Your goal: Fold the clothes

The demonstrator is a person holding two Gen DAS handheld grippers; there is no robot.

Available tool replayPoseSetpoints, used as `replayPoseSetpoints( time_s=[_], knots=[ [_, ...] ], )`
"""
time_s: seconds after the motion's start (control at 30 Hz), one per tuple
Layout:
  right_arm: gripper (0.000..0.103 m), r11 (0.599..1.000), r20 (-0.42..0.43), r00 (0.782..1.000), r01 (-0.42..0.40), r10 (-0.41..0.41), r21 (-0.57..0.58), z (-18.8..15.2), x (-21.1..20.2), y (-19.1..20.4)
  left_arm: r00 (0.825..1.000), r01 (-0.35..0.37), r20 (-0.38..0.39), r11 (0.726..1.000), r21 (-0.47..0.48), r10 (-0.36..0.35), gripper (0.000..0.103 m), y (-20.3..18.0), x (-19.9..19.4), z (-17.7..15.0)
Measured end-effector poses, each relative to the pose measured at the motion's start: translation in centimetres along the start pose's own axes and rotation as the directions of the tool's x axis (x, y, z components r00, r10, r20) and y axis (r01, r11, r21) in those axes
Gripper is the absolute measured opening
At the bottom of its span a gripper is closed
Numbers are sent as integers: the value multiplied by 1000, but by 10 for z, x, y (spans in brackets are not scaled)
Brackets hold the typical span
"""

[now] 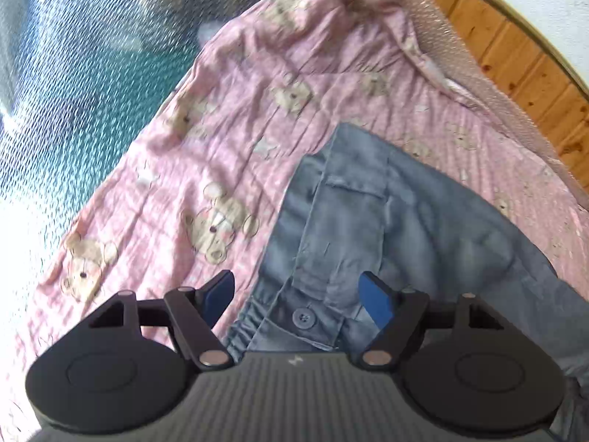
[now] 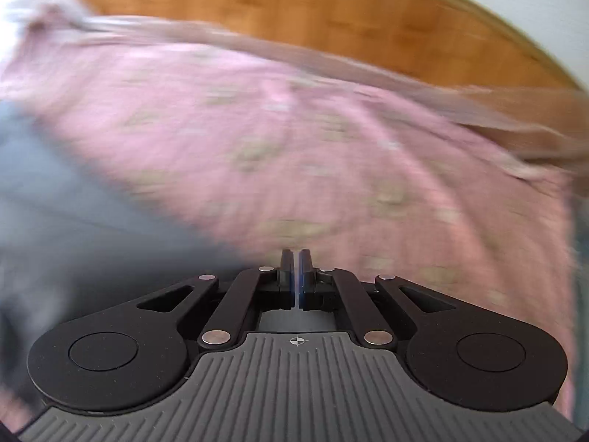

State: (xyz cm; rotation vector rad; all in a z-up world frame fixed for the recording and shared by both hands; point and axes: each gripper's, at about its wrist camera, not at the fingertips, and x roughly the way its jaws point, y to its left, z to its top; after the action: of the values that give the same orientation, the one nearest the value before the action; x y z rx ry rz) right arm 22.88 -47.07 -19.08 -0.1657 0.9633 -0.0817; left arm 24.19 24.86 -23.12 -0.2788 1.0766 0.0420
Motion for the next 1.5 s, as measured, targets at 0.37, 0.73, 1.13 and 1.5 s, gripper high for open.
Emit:
replayPoseSetpoints(
  time_s=[0.37,0.73,1.13,1.5],
  knots=[
    [81,415,242,957,-289,162,863,-200,-94,-44,996,67,37,975,213,-76,79,-24,0,-20],
    [77,212,227,971,-207,-75,955,-261,-49,-89,990,122,24,940,318,-136,18,-59,6,-2],
    [27,593,226,972,-140,-72,793,-110,-22,-139,968,225,142,966,-129,-207,12,-56,19,77],
    [70,389,259,965,-252,36,886,-142,-9,-104,989,102,120,977,-185,-80,57,-48,20,46]
  ],
)
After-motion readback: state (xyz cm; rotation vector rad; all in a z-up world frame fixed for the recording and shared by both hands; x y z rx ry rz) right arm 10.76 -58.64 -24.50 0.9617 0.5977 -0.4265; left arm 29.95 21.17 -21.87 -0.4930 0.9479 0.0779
